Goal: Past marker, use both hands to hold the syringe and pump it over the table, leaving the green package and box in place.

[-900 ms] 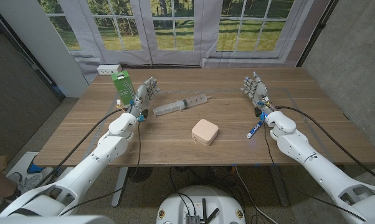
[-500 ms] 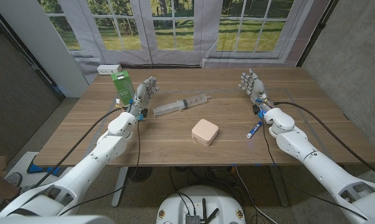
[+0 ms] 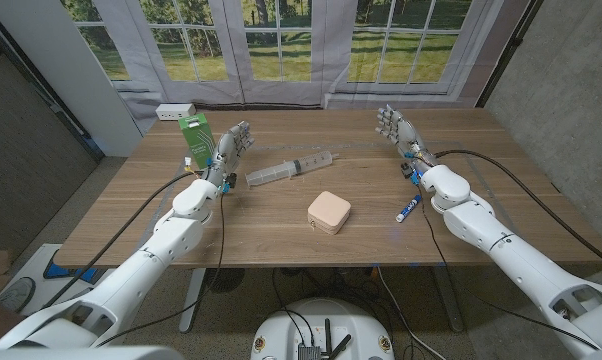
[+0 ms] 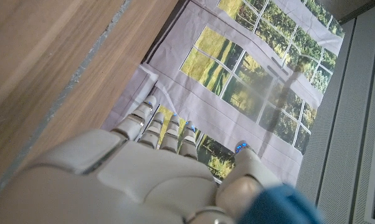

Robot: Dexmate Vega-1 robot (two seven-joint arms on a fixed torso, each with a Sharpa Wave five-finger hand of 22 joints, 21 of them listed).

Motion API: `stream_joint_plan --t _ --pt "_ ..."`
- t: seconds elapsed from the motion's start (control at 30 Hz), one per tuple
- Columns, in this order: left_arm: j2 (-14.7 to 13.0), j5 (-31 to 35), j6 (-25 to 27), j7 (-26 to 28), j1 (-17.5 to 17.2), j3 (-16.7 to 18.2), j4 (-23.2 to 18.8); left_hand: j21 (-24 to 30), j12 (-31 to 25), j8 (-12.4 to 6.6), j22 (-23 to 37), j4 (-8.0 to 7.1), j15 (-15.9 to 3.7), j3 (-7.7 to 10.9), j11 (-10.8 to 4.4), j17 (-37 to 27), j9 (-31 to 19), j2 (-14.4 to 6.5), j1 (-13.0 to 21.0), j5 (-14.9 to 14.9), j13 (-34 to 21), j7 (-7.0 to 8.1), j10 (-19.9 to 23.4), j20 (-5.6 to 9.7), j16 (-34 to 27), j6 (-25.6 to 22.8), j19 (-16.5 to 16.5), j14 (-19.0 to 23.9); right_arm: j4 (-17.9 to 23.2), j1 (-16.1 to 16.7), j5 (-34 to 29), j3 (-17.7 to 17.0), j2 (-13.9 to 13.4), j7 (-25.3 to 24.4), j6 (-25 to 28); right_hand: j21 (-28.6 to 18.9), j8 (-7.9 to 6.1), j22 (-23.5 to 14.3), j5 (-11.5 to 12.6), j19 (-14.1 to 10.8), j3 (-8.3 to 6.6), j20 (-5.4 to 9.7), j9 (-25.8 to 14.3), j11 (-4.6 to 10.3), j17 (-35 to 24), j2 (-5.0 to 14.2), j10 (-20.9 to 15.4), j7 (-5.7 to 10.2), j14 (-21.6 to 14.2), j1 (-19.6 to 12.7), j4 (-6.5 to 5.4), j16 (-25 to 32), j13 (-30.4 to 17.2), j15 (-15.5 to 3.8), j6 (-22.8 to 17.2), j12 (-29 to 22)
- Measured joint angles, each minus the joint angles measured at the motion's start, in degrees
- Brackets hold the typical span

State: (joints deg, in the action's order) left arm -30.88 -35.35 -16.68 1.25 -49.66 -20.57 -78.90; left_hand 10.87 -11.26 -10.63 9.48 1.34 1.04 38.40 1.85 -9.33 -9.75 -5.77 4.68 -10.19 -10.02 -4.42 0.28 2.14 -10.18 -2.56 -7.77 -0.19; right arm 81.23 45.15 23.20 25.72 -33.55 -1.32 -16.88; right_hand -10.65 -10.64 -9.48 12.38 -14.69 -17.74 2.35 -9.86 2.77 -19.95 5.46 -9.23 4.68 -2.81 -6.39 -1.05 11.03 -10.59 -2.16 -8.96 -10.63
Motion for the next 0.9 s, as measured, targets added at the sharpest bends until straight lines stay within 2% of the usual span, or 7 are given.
stream_joint_plan --t 0.13,0.17,0.2,0.33,0.4,0.63,0.9 --pt "-0.53 0.05 0.23 0.43 -1.06 0.32 -1.71 0.0 0.0 0.0 0.0 0.19 -0.02 0.19 -0.22 0.0 0.0 -0.15 0.46 0.0 0.0 0.01 0.22 0.0 0.02 -0.01 0.0 0.41 0.34 -0.1 -2.56 0.15 -0.22 -0.16 1.32 0.0 0.0 0.0 0.0 0.06 -0.26 -0.05 0.0 0.0 0.51 0.33 0.0 0.81 0.03 -0.38 0.67 0.0 0.0 0.01 0.32 0.0" --pt "-0.57 0.05 0.23 0.43 -1.15 0.35 -1.84 0.0 0.0 0.0 0.0 0.19 -0.02 0.19 -0.22 0.0 0.0 -0.15 0.46 0.0 0.0 0.15 0.22 0.0 0.02 -0.15 0.0 0.41 0.34 -0.1 -2.79 0.15 -0.22 -0.17 1.5 0.0 0.0 0.0 0.0 0.43 -0.24 -0.43 0.0 0.0 0.62 -0.22 0.0 0.98 0.05 -0.94 0.92 0.0 0.0 0.01 0.46 0.0" --pt "-0.75 0.18 0.89 1.72 -1.54 0.47 -2.41 0.0 0.0 0.0 0.0 0.3 -0.02 0.3 -0.32 0.0 0.0 -0.15 0.46 0.0 0.0 0.22 0.32 0.0 0.02 -0.22 0.0 0.41 2.59 -0.98 -3.78 1.15 -1.75 -0.17 2.27 0.0 0.0 0.0 0.0 0.45 -0.35 -0.44 0.0 0.0 0.79 -0.24 0.0 1.18 0.59 -0.97 1.22 0.0 0.0 0.14 0.26 0.0" --pt "-1.16 0.25 1.15 2.01 -2.51 0.77 -3.64 0.0 0.0 0.0 0.0 0.58 -0.02 0.25 -0.52 -0.01 0.0 -0.15 0.46 0.0 0.01 0.23 0.53 0.0 0.03 -0.22 0.0 0.41 3.15 -1.24 -6.26 1.4 -2.08 -0.15 4.42 0.07 0.0 0.0 -0.33 1.2 -0.6 -0.55 0.0 0.52 1.23 -0.03 0.57 1.6 1.24 -1.65 1.95 -0.24 0.0 0.3 0.5 0.0" --pt "-1.27 0.25 1.15 2.01 -2.76 0.83 -3.98 0.0 0.0 0.0 -0.01 0.65 -0.02 0.18 -0.52 0.0 0.01 -0.15 0.46 0.0 0.01 0.24 0.53 -0.31 0.02 -0.24 -0.31 0.41 5.13 -2.43 -7.6 2.48 -3.38 -0.04 5.62 0.28 0.0 0.0 -0.36 1.69 -0.71 -1.02 0.0 0.13 1.55 -0.24 1.14 2.01 1.71 -1.87 2.51 -0.24 0.01 0.38 0.9 0.0" --pt "-2.0 0.23 1.63 3.17 -3.86 1.23 -5.44 0.0 0.0 0.0 -0.01 0.84 -0.03 0.38 -0.83 -0.01 0.01 -0.15 0.46 0.0 0.01 0.32 0.83 -0.31 0.03 -0.74 -0.31 1.02 7.47 -4.68 -11.98 4.22 -5.04 0.72 9.9 0.28 0.27 0.01 -0.85 3.67 -1.55 -2.4 -0.06 0.62 2.44 -0.51 2.5 3.74 3.64 -4.08 4.48 -0.29 0.01 0.53 2.03 0.0" --pt "-2.63 0.1 1.77 3.19 -4.56 1.73 -6.34 0.0 0.0 0.0 -0.01 0.84 -0.03 0.38 -0.83 -0.15 -0.28 -0.15 0.46 0.0 0.01 0.63 1.45 -0.31 0.03 -1.04 -0.31 1.02 10.58 -8.45 -17.78 7.15 -6.97 3.18 15.9 0.28 0.59 0.01 -1.58 5.21 -2.72 -3.94 -0.15 0.31 3.37 -0.69 4.43 5.21 5.57 -6.54 7.7 -0.29 -0.24 1.84 4.21 0.0"
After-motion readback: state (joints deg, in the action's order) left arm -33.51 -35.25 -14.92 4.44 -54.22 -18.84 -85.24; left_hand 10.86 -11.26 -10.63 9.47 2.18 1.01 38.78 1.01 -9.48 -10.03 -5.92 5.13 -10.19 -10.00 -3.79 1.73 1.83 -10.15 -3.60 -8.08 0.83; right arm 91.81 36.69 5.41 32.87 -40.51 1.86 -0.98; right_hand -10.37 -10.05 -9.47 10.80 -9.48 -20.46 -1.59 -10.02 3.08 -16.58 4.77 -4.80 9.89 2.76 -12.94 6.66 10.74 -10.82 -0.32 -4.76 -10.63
